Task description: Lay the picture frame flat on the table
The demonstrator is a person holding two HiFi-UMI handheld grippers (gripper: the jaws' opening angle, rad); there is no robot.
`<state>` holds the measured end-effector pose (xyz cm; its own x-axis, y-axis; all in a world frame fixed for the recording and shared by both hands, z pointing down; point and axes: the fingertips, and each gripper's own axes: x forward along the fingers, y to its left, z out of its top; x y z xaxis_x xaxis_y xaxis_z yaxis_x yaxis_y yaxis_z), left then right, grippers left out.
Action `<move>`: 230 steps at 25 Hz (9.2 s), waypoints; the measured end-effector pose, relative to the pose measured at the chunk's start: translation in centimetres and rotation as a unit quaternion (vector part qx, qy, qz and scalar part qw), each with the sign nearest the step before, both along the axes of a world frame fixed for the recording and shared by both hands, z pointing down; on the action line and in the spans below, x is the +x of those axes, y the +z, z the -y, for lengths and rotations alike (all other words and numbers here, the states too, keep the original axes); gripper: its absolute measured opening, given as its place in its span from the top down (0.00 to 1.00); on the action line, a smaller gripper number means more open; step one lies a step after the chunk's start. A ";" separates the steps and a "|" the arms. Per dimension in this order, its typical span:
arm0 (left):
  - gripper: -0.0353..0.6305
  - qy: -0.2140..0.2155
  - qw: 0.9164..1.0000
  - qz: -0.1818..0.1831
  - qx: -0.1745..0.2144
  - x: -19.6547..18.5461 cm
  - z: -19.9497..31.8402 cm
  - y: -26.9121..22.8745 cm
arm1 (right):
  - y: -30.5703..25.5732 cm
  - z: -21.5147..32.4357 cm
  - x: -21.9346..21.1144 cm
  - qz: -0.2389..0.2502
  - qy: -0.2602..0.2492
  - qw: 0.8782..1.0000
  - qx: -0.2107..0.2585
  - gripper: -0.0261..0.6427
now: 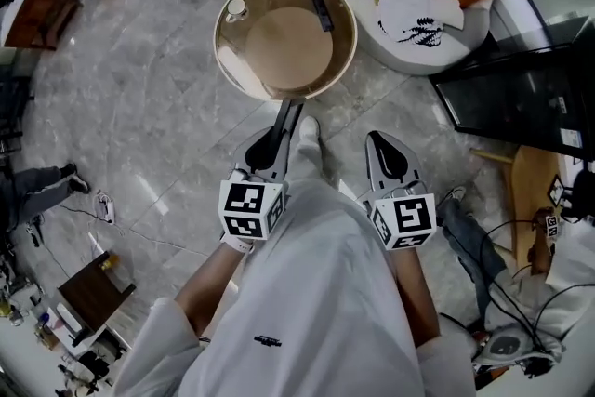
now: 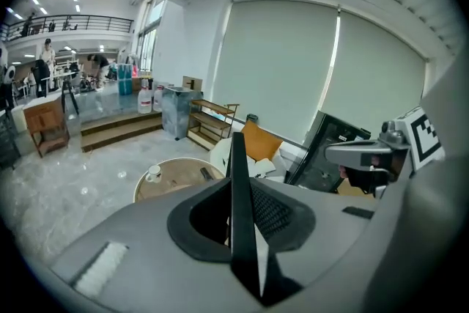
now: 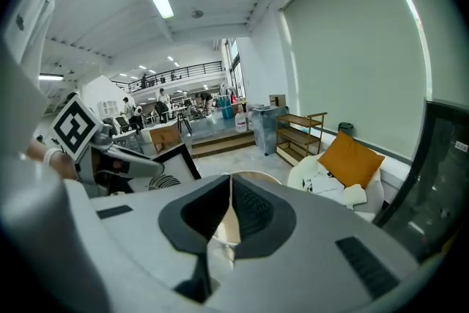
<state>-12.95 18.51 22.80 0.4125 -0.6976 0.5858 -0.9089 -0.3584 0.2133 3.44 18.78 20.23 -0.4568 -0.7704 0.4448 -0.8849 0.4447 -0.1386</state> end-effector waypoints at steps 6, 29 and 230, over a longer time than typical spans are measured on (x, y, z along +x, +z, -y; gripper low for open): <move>0.85 0.012 1.000 -0.016 -0.001 0.0 7.7 0.2 | 0.0 7.3 -0.9 -0.013 0.007 1.000 -0.002 0.95; 0.85 0.021 0.999 0.010 -0.044 6.1 18.2 5.3 | 5.0 18.7 3.2 0.010 0.001 1.000 -0.017 0.95; 0.94 -0.004 0.996 0.012 0.087 8.3 20.0 -5.3 | -2.3 20.3 8.3 0.001 -0.004 0.999 0.039 0.95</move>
<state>-4.65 -1.45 17.47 0.3935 -0.7932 0.4648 -0.9162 -0.3801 0.1269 11.77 -1.56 17.96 -0.4643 -0.7984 0.3835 -0.8807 0.4619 -0.1047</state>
